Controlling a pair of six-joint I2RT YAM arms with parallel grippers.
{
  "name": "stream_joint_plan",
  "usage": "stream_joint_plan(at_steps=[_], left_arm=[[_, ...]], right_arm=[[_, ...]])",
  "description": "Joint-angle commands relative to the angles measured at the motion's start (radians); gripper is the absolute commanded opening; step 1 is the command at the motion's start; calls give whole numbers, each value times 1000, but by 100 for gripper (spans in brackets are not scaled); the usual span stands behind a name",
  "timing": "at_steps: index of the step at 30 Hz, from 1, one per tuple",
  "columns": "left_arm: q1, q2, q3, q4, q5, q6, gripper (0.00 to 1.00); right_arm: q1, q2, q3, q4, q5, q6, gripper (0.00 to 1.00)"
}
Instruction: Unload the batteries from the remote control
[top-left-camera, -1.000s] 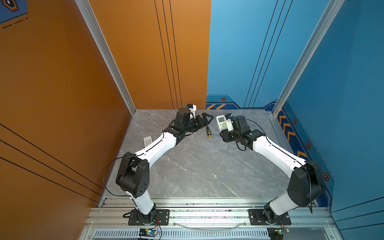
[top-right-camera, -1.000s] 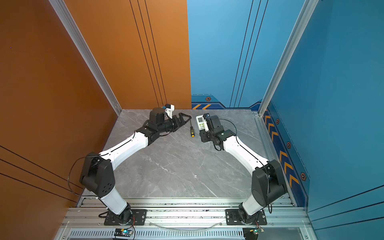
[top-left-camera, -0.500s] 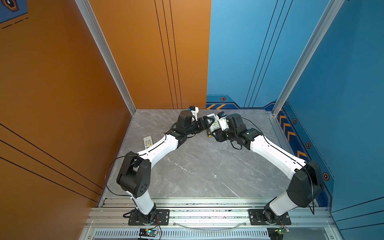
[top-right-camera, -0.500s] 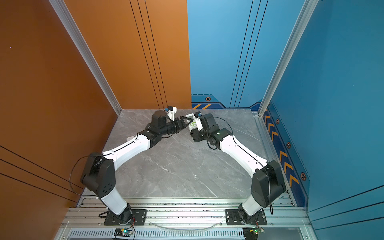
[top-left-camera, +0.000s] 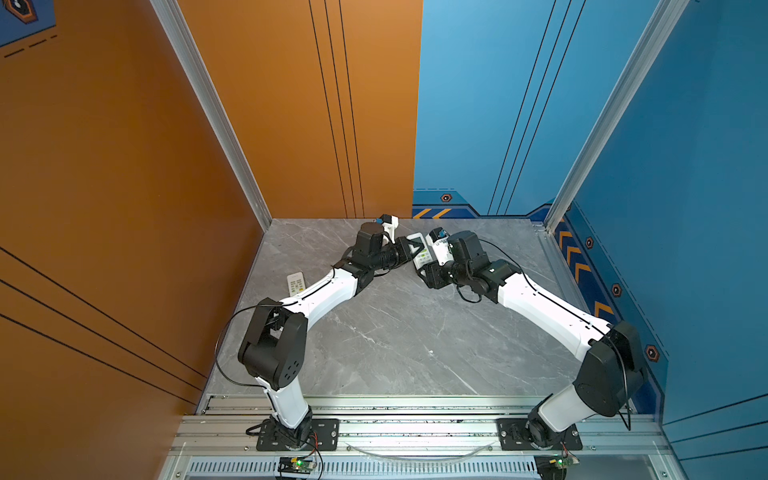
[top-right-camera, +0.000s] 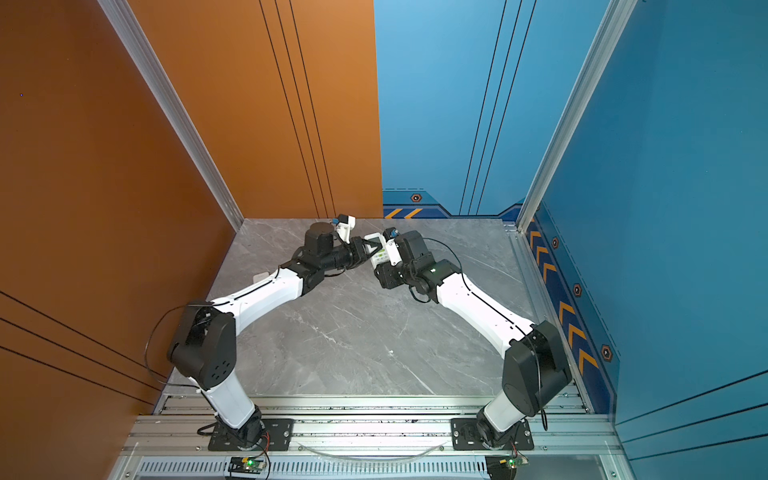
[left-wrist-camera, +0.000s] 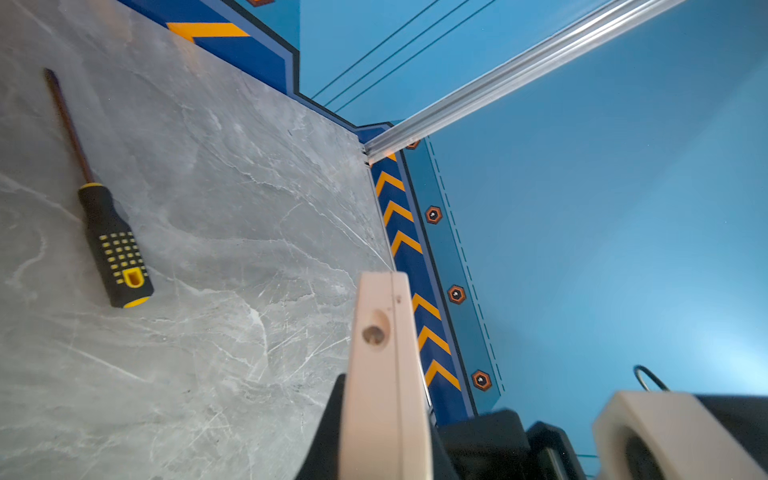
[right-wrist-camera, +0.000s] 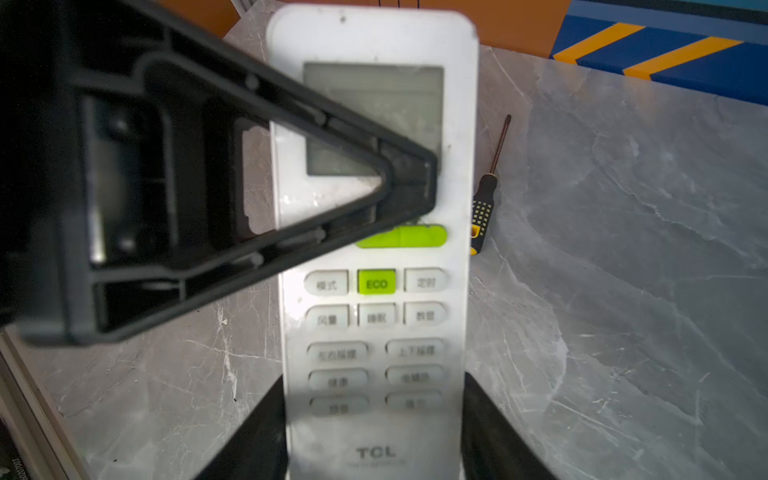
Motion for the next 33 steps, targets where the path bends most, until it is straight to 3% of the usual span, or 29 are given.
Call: stream_joint_plan(at_steps=[1,4,14,17,21,23,27,33], left_arm=[[18,-23,-12,54,47,8,2],[38,-43,-23,66,75,54,2],[93,-157,-61,81,201,272,8],[101,-182,-80,149,277,313,11],[96,-245,-171,340,299,404,11],[97,-251,-163,340,325,451,11],[94,-237,-138,340,362,515,11],[85,-168,-51,340,458,514,10]], right_arm=[[-15,-28,4,9,-80,12,86],[-44,-9,69,-84,-152,-7,99],[-218,-88,81,-28,-517,31,100],[-291,-101,20,116,-699,62,100],[-351,-76,-130,559,-901,227,95],[-359,-50,-164,696,-931,261,93],[-350,20,-126,702,-985,234,88],[-318,71,-86,733,-1039,226,82]])
